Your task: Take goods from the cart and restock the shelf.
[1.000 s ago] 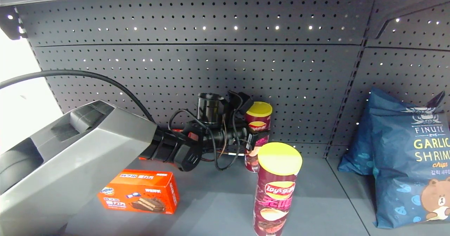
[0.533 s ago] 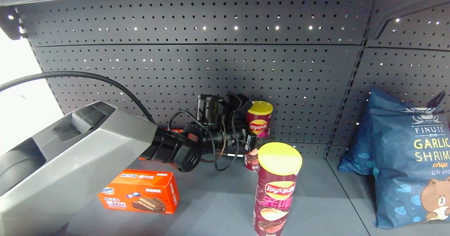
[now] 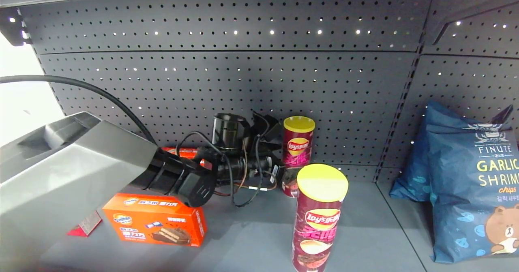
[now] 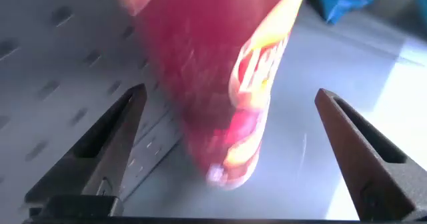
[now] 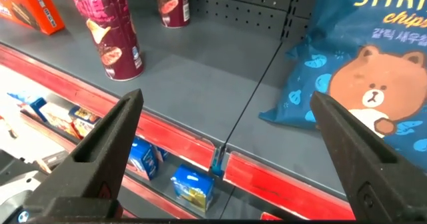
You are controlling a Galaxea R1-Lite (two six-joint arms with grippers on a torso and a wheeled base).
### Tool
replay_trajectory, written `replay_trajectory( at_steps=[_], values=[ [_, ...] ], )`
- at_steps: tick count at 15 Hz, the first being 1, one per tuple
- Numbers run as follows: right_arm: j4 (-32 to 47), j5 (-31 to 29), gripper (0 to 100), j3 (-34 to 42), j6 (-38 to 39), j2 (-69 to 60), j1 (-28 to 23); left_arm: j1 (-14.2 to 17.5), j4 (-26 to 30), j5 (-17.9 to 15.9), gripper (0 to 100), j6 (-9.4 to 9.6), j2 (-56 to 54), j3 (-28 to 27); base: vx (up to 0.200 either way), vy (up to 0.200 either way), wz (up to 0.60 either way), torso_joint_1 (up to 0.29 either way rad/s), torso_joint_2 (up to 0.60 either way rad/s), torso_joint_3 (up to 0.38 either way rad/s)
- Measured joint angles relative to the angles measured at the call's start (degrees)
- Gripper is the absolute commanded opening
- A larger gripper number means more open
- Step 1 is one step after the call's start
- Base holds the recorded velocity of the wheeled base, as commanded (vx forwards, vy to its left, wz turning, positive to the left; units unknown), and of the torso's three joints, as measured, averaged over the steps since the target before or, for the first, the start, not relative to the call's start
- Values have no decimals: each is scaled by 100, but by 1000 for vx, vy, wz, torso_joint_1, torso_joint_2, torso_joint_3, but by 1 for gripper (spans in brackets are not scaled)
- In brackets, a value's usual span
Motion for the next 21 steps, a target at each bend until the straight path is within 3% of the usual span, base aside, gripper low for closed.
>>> replay_trajectory(
  at_steps=[5,7,13,16,18,21],
  values=[
    [6,79,100,63,4,48,22,172,-4,4,100,27,-976,827,0,0,0,0,0,0],
    [-126,378,100,35,6,240,33,338,-4,4,100,33,-1462,1318,0,0,0,0,0,0],
    [-1203,567,100,-350,2,1905,123,897,76,121,100,29,-2915,2538,0,0,0,0,0,0],
    [-1566,366,100,-995,-11,3266,495,1015,224,294,100,16,-3493,2990,0,0,0,0,0,0],
    [-1668,-66,100,-1340,6,4050,956,996,703,542,100,24,-3899,3222,0,0,0,0,0,0],
    [-1931,-290,100,-1364,13,4885,1576,981,936,827,100,35,-4317,3374,0,0,0,0,0,0]
  ],
)
